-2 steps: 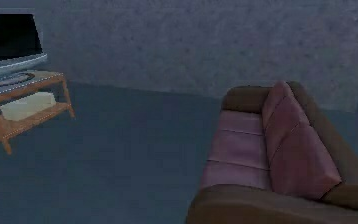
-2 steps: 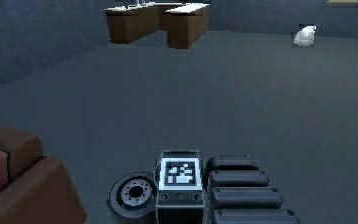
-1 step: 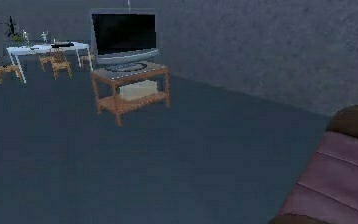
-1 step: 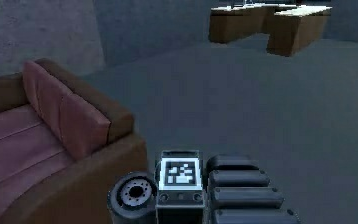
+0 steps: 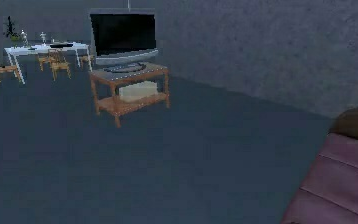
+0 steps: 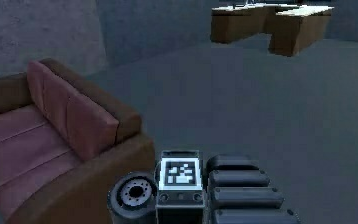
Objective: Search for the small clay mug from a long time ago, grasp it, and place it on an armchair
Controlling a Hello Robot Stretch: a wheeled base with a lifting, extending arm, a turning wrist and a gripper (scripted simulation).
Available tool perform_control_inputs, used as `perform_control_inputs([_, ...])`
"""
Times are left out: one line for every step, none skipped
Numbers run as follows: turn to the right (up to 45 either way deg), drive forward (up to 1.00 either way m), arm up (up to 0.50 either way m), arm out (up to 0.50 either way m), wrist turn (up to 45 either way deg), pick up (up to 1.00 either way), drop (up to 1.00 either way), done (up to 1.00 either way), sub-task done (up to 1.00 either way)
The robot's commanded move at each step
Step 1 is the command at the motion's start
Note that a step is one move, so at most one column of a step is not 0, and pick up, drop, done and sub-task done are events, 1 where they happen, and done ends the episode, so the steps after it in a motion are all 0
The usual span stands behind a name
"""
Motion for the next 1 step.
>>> perform_control_inputs([-33.0,0.0,0.0,0.0,0.0,0.0,0.0,0.0,0.0])
